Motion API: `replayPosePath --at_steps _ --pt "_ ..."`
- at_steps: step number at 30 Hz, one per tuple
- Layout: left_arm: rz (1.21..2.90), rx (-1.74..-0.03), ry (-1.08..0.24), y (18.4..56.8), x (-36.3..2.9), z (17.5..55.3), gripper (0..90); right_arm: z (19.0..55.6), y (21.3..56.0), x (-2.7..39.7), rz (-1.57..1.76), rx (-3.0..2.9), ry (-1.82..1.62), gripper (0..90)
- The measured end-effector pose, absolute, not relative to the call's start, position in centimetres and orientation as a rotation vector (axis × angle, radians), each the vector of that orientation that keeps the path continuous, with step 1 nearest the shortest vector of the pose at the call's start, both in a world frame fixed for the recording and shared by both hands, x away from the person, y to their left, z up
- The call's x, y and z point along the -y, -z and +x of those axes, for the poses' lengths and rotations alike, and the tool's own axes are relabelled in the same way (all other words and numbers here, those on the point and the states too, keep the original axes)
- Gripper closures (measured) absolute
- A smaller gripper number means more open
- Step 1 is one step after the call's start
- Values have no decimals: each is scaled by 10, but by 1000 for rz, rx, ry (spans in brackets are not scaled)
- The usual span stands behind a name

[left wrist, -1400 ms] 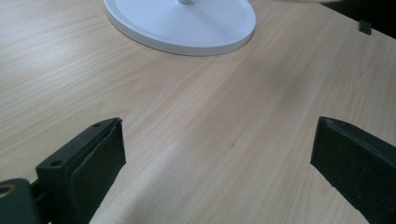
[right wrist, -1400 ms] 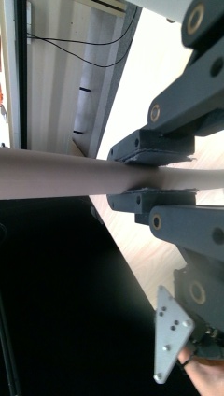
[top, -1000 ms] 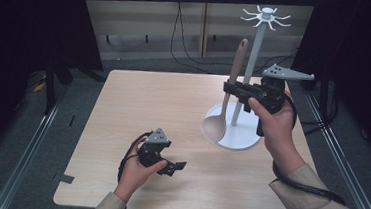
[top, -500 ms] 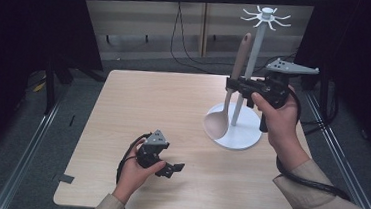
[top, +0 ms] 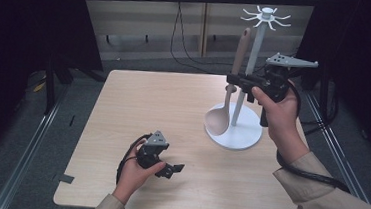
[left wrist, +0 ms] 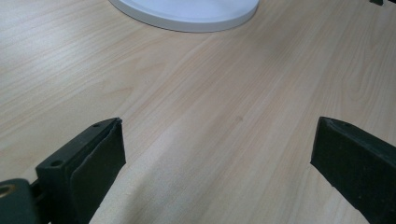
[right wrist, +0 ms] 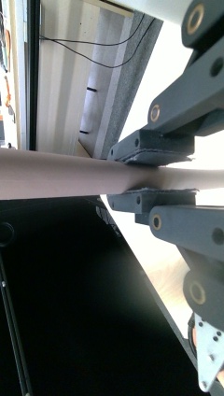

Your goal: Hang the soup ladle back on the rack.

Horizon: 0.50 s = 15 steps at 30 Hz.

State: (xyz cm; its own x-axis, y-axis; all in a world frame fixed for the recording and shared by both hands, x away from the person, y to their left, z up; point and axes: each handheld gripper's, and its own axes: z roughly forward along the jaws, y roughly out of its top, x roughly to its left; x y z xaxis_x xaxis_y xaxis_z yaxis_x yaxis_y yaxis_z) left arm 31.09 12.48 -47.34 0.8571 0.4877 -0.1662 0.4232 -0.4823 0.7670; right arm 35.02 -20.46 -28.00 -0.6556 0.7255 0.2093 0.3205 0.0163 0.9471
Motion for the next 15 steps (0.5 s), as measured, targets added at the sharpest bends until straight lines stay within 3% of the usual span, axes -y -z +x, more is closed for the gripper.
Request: replayPosePath --at_steps 15 --pt "2156 -671 -104 475 -126 312 28 363 278 212 1090 -1941 -1699 779"
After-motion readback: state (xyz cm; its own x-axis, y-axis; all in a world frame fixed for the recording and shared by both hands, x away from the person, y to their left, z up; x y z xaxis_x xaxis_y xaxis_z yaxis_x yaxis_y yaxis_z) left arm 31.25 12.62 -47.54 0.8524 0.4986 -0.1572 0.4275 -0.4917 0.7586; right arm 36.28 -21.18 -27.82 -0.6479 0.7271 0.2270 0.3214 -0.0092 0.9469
